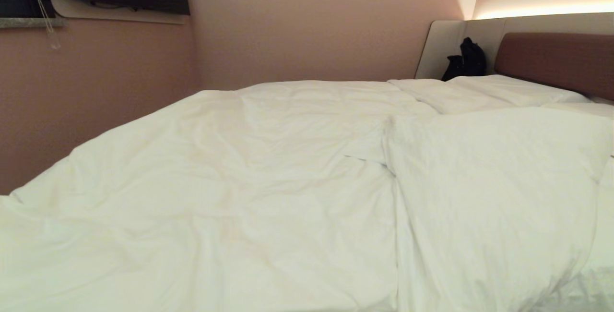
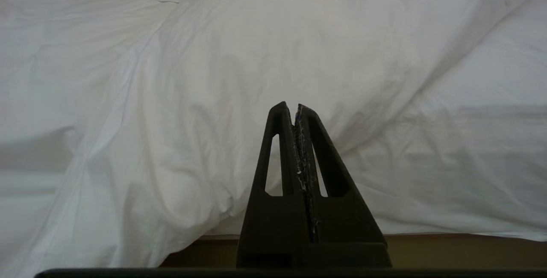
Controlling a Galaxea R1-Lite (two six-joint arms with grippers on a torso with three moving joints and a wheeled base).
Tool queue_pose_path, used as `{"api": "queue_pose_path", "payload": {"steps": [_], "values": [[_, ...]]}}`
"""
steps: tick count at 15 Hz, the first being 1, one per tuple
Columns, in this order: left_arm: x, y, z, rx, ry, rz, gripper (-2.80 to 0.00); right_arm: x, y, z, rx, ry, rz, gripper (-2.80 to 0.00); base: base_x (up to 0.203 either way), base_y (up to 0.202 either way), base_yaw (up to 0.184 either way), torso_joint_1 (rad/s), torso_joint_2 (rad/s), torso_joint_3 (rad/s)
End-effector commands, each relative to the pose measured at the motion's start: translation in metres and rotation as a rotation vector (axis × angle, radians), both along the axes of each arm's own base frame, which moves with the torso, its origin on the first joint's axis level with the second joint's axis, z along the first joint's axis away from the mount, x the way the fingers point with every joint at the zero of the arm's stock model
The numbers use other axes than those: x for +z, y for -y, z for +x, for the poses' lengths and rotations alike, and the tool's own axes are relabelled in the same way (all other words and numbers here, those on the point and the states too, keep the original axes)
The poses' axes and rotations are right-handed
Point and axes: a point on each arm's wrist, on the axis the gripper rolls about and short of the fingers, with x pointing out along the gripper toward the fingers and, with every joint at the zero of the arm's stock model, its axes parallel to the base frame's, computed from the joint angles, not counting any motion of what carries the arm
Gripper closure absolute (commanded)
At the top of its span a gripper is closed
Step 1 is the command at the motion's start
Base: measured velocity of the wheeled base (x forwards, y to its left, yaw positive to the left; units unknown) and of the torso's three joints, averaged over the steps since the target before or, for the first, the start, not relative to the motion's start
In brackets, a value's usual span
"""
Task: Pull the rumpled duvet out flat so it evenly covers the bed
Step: Flatten the corners of the folded blanket
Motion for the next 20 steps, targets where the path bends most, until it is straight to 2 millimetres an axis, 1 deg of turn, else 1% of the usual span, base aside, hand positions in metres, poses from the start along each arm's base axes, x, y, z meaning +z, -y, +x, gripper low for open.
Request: {"api": "queue_pose_path", "payload": {"steps": [1, 2, 4, 6, 7, 8, 9, 10, 11, 15, 17, 20], "values": [[-0.018, -0.017, -0.003, 0.033, -0.012, -0.03, 0.0, 0.0, 0.0, 0.0, 0.0, 0.0, 0.0, 0.0, 0.0, 0.0, 0.0, 0.0, 0.0, 0.0], [-0.019, -0.018, -0.003, 0.043, -0.015, -0.027, 0.0, 0.0, 0.0, 0.0, 0.0, 0.0, 0.0, 0.0, 0.0, 0.0, 0.0, 0.0, 0.0, 0.0], [-0.034, -0.026, -0.005, 0.054, -0.02, -0.011, 0.0, 0.0, 0.0, 0.0, 0.0, 0.0, 0.0, 0.0, 0.0, 0.0, 0.0, 0.0, 0.0, 0.0], [-0.038, -0.029, -0.006, 0.059, -0.024, -0.005, 0.0, 0.0, 0.0, 0.0, 0.0, 0.0, 0.0, 0.0, 0.0, 0.0, 0.0, 0.0, 0.0, 0.0], [-0.043, -0.032, -0.006, 0.064, -0.03, -0.014, 0.0, 0.0, 0.0, 0.0, 0.0, 0.0, 0.0, 0.0, 0.0, 0.0, 0.0, 0.0, 0.0, 0.0], [-0.053, -0.034, -0.006, 0.07, -0.036, -0.035, 0.0, 0.0, 0.0, 0.0, 0.0, -0.001, 0.0, 0.0, 0.0, 0.0, 0.0, 0.0, 0.0, 0.0], [-0.057, -0.031, -0.008, 0.079, -0.038, -0.039, 0.0, 0.0, 0.0, 0.0, 0.0, 0.0, 0.0, 0.0, 0.0, 0.0, 0.0, 0.0, 0.0, 0.0], [-0.057, -0.03, -0.01, 0.085, -0.036, -0.031, 0.0, 0.0, 0.0, 0.0, 0.0, -0.001, 0.0, 0.0, 0.0, 0.0, 0.0, 0.0, 0.0, 0.0], [-0.06, -0.025, -0.013, 0.098, -0.03, -0.019, 0.0, 0.0, 0.0, 0.0, 0.0, 0.0, 0.0, 0.0, 0.0, 0.0, 0.0, 0.0, 0.0, 0.0], [-0.058, -0.016, -0.022, 0.131, -0.016, 0.122, 0.0, 0.0, 0.0, 0.0, 0.0, 0.0, 0.0, 0.0, 0.0, 0.0, 0.0, 0.0, 0.0, 0.0], [-0.059, -0.014, -0.024, 0.138, -0.014, 0.154, 0.0, 0.0, 0.0, 0.0, 0.0, -0.001, 0.0, 0.0, 0.0, 0.0, 0.0, 0.0, 0.0, 0.0], [-0.074, -0.012, -0.024, 0.131, -0.021, 0.111, 0.0, 0.0, 0.0, 0.0, 0.0, 0.0, 0.0, 0.0, 0.0, 0.0, 0.0, 0.0, 0.0, 0.0]]}}
